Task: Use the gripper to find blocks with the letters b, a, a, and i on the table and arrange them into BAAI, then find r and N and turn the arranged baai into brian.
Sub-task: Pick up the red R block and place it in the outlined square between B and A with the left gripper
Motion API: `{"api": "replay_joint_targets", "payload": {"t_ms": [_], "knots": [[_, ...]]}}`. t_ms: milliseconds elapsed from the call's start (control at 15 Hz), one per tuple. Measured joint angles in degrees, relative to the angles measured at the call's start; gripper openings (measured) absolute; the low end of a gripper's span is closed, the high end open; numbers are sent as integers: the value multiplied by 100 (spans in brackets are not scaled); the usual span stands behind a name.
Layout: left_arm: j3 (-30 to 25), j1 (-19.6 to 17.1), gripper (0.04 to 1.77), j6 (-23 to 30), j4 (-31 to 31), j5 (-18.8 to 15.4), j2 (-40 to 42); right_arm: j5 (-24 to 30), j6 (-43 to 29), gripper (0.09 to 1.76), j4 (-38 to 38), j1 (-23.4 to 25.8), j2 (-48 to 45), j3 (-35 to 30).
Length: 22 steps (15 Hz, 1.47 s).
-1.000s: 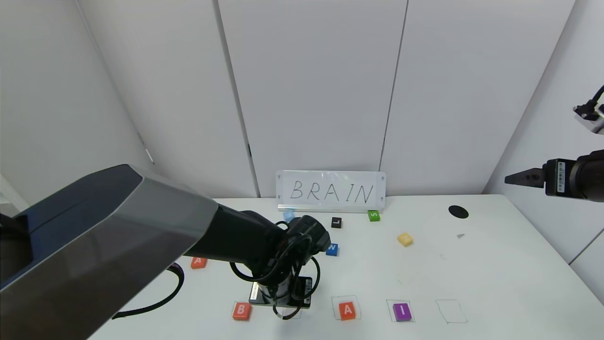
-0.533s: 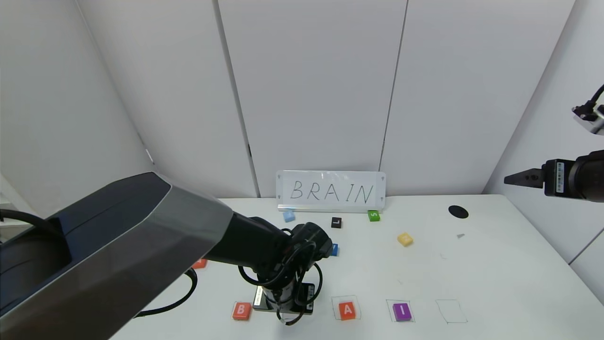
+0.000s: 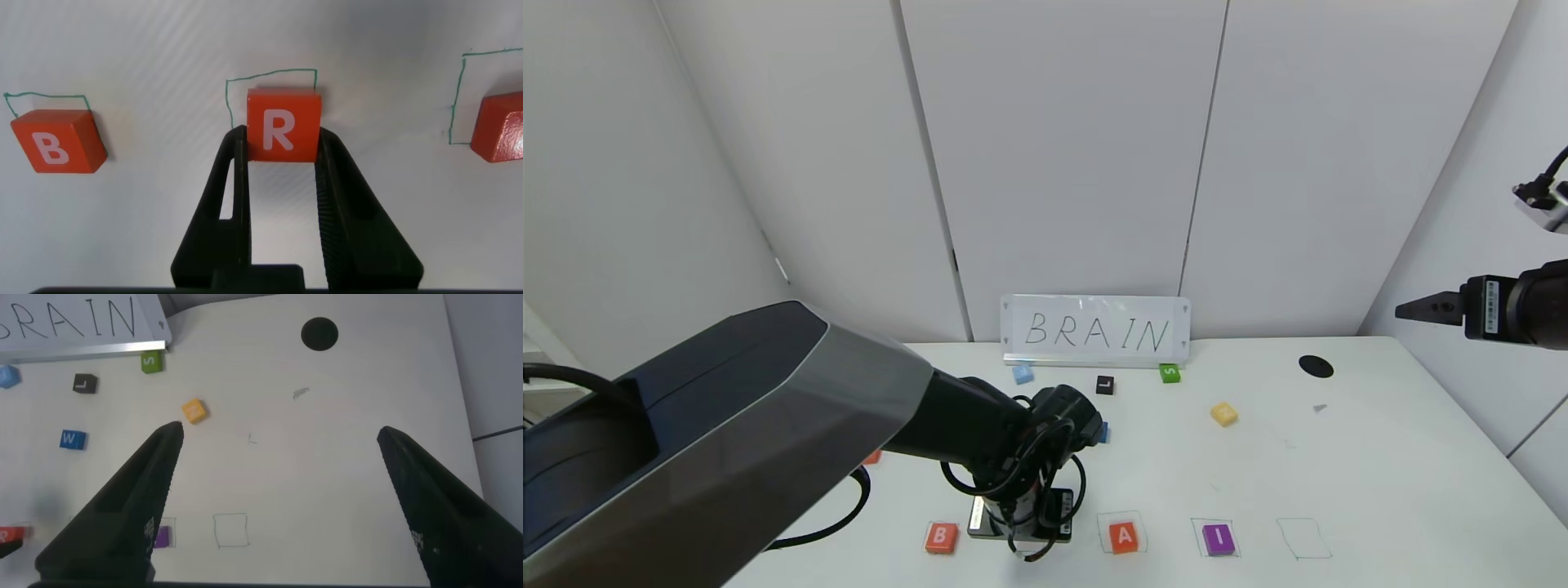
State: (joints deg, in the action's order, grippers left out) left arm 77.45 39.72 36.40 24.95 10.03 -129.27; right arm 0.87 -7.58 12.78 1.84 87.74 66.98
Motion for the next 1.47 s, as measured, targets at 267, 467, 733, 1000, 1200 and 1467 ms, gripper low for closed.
{"api": "replay_joint_targets", "payload": {"t_ms": [267,467,733,1000,1200,1467], "knots": [[-38,9,53,5,0,-5,-15,0,1,171,-2,0,9,0],[-50,16,53,107,11,-7,-17,0,1,171,-2,0,13,0],[-71,20,53,115,26,-111,-20,0,1,171,-2,0,13,0],[-72,9,53,118,13,-166,-45,2,1,171,-2,0,16,0],[-57,-6,53,117,2,-156,-85,0,1,171,-2,0,20,0],[-40,-15,53,118,-2,-111,-116,2,1,171,-2,0,30,0]]}}
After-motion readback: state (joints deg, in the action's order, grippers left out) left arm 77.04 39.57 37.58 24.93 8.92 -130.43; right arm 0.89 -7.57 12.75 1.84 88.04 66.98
